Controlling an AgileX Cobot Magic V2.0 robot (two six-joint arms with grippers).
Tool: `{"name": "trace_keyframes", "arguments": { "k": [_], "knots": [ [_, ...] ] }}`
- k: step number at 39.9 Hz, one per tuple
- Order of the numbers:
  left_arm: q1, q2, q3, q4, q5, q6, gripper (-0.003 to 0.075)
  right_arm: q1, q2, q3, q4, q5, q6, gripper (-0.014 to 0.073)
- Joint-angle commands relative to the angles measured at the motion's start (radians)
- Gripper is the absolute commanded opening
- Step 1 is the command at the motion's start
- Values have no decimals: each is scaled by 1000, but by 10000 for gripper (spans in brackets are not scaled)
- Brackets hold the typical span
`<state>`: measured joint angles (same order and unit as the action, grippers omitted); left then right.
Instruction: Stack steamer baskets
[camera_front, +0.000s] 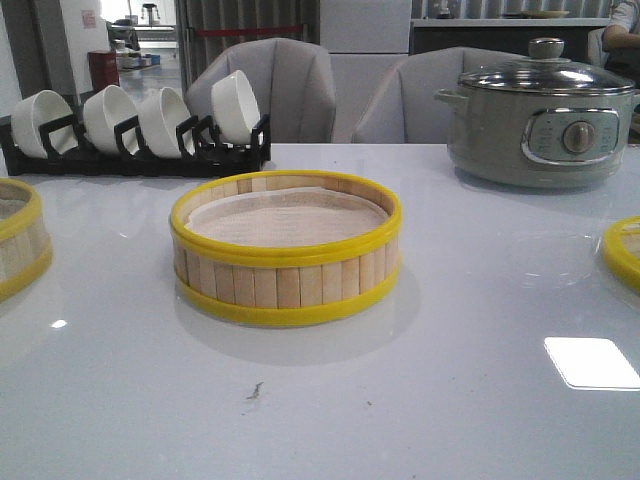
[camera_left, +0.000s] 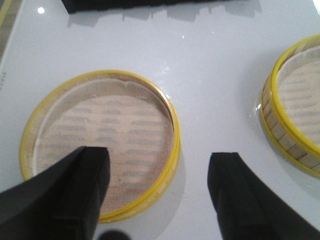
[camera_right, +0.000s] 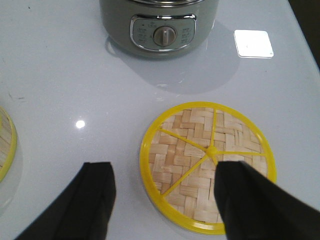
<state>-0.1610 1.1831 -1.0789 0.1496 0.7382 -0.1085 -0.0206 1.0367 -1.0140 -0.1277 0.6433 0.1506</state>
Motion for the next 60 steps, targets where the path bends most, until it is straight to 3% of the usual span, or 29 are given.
{"name": "trace_keyframes", "arguments": {
  "k": [1, 19, 35, 38, 40, 42, 44, 46, 60],
  "knots": [
    [-7, 64, -33, -5, -81, 0, 496, -1, -11, -36, -16, -77, -3, 539],
    [-4, 502, -163, 17, -139, 0, 496, -1, -11, -36, -16, -90, -3, 539],
    [-4, 690, -241, 17, -141, -20, 484, -1, -11, -36, -16, -96, -3, 539],
    [-4, 696, -241, 12, -140, -20, 430, -1, -11, -36, -16, -105, -3, 539],
    [-4, 696, -241, 8, -135, -20, 328, -1, -11, -36, -16, -113, -3, 539],
    [-4, 691, -241, 8, -134, -20, 155, -1, -11, -36, -16, -121, -3, 539],
    [-4, 687, -245, 8, -134, -20, 67, -1, -11, -36, -16, -127, -3, 539],
    [-4, 680, -253, 8, -126, -20, 115, -1, -11, -36, -16, -128, -3, 539],
    [-81, 647, -483, 6, 26, -20, 95, -1, -11, -36, -16, -130, -3, 539]
  ]
}}
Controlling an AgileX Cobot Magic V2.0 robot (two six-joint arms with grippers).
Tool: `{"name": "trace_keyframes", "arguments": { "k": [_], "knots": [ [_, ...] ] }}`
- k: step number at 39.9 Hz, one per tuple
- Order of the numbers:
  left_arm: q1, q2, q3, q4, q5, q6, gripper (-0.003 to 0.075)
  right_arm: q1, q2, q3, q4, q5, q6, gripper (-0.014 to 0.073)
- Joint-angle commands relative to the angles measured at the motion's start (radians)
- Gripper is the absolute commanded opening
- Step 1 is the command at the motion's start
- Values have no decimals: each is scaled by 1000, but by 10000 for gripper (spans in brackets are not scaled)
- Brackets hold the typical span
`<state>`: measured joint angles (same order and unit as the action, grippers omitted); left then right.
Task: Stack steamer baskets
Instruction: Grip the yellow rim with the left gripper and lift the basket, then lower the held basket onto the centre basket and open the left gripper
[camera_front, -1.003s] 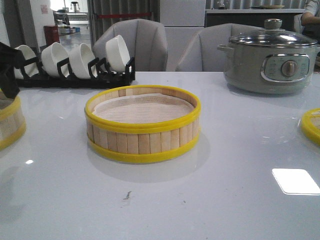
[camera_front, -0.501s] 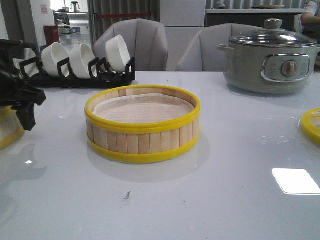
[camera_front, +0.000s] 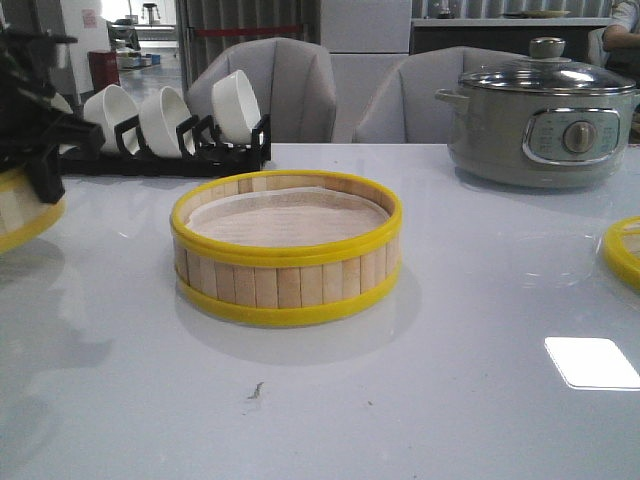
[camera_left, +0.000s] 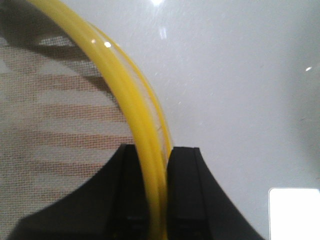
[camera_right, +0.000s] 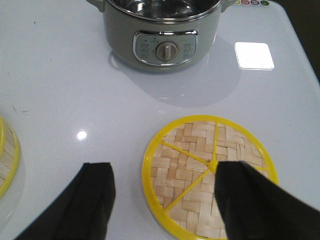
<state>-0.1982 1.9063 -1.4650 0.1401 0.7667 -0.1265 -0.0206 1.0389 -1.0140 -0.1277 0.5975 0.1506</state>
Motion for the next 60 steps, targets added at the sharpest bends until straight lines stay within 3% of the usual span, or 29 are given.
{"name": "trace_keyframes", "arguments": {
  "k": [1, 19, 26, 60],
  "knots": [
    [-58, -77, -120, 15, 5, -2, 95, -1, -13, -36, -16, -84, -3, 539],
    [-519, -44, -299, 35, 15, 4, 95, -1, -13, -36, -15, -80, -3, 539],
    [-618, 10, -311, 70, 5, 4, 95, -1, -13, -36, -15, -78, -3, 539],
    [-634, 92, -376, -7, -40, 4, 95, -1, -13, -36, -15, -71, -3, 539]
  ]
}}
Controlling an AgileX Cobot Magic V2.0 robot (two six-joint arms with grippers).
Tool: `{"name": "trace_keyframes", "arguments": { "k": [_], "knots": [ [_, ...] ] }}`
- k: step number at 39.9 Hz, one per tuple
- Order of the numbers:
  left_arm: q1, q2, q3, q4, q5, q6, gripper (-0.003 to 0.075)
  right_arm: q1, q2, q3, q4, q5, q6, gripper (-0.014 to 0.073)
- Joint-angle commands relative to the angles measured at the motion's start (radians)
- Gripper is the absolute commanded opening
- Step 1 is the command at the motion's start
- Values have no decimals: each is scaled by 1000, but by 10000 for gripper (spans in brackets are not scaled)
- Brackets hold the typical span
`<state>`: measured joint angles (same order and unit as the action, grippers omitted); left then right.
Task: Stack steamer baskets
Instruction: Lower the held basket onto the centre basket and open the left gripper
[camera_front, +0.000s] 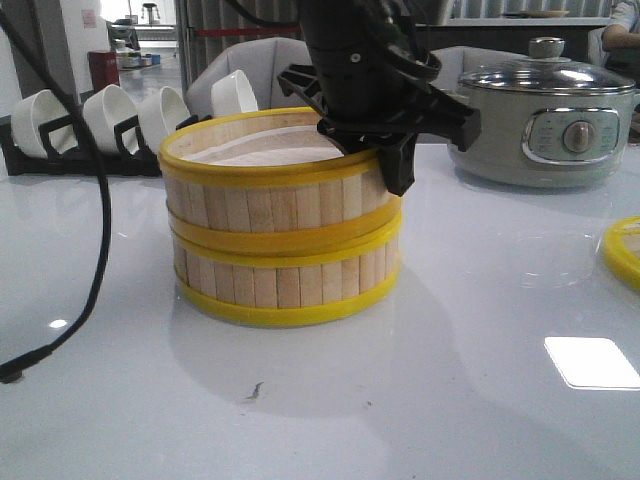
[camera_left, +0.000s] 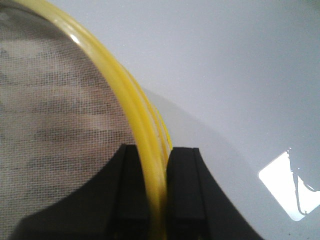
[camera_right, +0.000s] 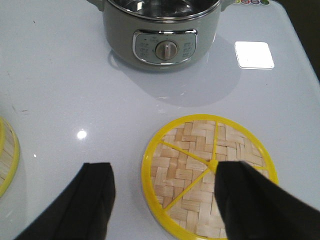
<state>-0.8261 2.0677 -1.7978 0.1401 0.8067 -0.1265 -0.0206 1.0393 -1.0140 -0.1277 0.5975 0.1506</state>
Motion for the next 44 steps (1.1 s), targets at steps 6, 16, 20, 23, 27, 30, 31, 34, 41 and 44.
{"name": "trace_keyframes", "arguments": {
  "k": [6, 16, 20, 23, 27, 30, 31, 34, 41, 44],
  "knots": [
    [-6, -70, -43, -7, -74, 4, 99, -1, -13, -36, -15, -71, -3, 539],
    [-6, -70, -43, -7, -73, 4, 150, -1, -13, -36, -15, -71, -3, 539],
    [-6, -70, -43, -7, -73, 4, 253, -1, -13, -36, -15, -71, -3, 539],
    [-6, -70, -43, -5, -72, 4, 325, -1, -13, -36, -15, -70, -3, 539],
    [-6, -70, -43, 2, -72, 4, 377, -1, -13, -36, -15, -70, -3, 539],
    [-6, -70, -43, 9, -67, 4, 384, -1, -13, -36, -15, -70, -3, 539],
    [-6, -70, -43, 9, -67, 4, 384, -1, -13, -36, -15, -70, -3, 539],
    [-6, -70, -52, 11, -55, 4, 384, -1, -13, -36, -15, -70, -3, 539],
    [-6, -72, -105, 49, -21, 3, 383, -1, -13, -36, -15, -70, -3, 539],
    [-6, -72, -147, 56, 0, 3, 383, -1, -13, -36, -15, -70, -3, 539]
  ]
}}
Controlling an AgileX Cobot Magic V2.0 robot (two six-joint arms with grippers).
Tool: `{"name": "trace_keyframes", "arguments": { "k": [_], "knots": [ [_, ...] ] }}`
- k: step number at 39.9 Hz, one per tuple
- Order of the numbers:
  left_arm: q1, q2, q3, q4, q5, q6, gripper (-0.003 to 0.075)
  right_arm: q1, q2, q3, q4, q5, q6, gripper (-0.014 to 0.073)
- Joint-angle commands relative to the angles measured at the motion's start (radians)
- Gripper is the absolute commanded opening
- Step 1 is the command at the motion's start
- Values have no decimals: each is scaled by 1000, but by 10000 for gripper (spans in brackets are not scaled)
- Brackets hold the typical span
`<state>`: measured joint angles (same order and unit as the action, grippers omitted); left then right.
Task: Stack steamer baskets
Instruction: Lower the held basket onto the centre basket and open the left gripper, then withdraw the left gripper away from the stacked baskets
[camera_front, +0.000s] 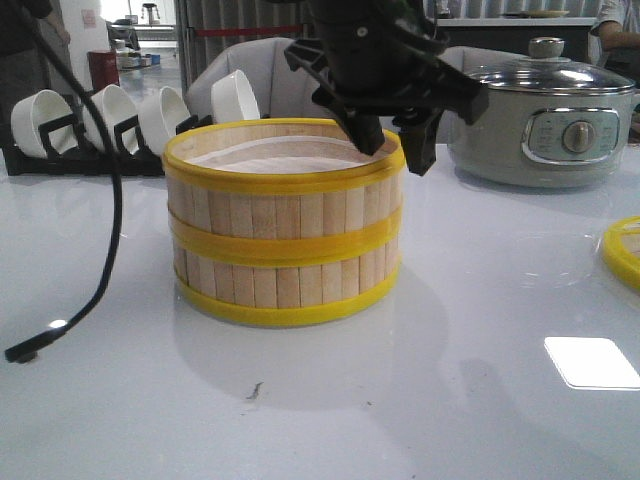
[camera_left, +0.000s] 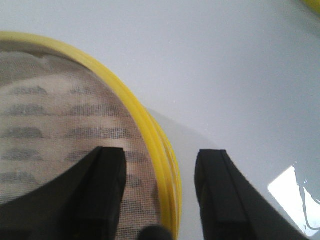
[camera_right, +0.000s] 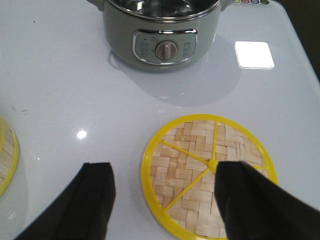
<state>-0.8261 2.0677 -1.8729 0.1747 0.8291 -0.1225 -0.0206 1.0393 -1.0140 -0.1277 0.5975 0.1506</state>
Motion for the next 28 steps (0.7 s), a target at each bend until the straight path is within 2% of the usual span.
{"name": "trace_keyframes", "arguments": {
  "k": [1, 7, 9, 11, 16, 18, 28],
  "knots": [
    [-6, -72, -91, 24, -15, -1, 383, -1, -13, -36, -15, -70, -3, 539],
    [-2, -72, -189, 37, 30, -1, 378, -1, -13, -36, -15, -70, -3, 539],
    [8, -72, -216, 43, 41, -1, 351, -1, -13, -36, -15, -70, -3, 539],
    [21, -72, -235, 48, 55, -1, 294, -1, -13, -36, -15, -70, -3, 539],
    [87, -87, -285, 48, 116, -1, 72, -1, -13, -36, -15, -69, -3, 539],
    [122, -101, -292, 48, 136, -1, 98, -1, -13, -36, -15, -68, -3, 539],
    [345, -235, -290, 36, 187, -1, 94, -1, -13, -36, -15, -68, -3, 539]
  ]
}}
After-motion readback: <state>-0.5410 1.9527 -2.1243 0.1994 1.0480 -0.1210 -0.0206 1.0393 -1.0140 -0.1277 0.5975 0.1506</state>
